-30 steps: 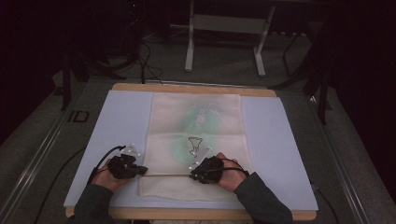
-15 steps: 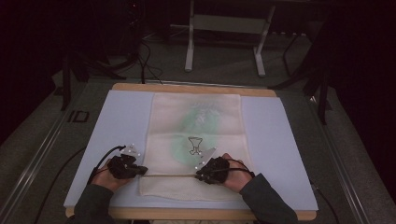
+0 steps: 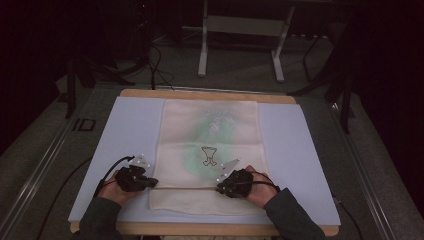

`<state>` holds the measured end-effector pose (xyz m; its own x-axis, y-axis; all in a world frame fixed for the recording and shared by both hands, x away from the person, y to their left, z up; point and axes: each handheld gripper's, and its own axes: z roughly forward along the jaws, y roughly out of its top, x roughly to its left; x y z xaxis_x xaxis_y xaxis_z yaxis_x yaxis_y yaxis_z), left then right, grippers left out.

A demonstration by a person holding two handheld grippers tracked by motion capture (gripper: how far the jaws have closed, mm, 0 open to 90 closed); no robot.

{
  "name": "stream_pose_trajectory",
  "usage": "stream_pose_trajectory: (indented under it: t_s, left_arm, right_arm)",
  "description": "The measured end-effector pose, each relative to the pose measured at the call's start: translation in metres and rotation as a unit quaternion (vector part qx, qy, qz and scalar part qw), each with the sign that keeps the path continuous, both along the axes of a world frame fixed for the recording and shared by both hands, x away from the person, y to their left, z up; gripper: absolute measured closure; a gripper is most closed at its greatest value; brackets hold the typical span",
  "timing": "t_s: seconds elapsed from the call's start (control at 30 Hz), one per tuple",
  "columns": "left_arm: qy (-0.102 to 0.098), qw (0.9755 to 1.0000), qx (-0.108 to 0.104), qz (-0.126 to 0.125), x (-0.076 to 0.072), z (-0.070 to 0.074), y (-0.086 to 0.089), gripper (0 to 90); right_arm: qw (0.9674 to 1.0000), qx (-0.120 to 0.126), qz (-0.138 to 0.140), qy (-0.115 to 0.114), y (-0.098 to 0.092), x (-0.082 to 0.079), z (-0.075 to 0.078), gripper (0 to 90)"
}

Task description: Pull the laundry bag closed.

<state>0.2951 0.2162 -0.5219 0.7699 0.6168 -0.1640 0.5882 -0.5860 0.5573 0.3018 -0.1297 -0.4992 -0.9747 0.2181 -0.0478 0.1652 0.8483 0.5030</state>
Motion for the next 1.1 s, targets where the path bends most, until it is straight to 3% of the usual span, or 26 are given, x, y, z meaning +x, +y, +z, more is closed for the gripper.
stream_pose_trajectory:
  t_s: [1.1]
  left_arm:
    - [-0.001, 1.0, 0.002, -0.001, 0.0, 0.0, 0.0, 90.0]
  right_arm:
    - [0.9998, -0.005, -0.021, 0.003, -0.03, -0.001, -0.002, 82.1]
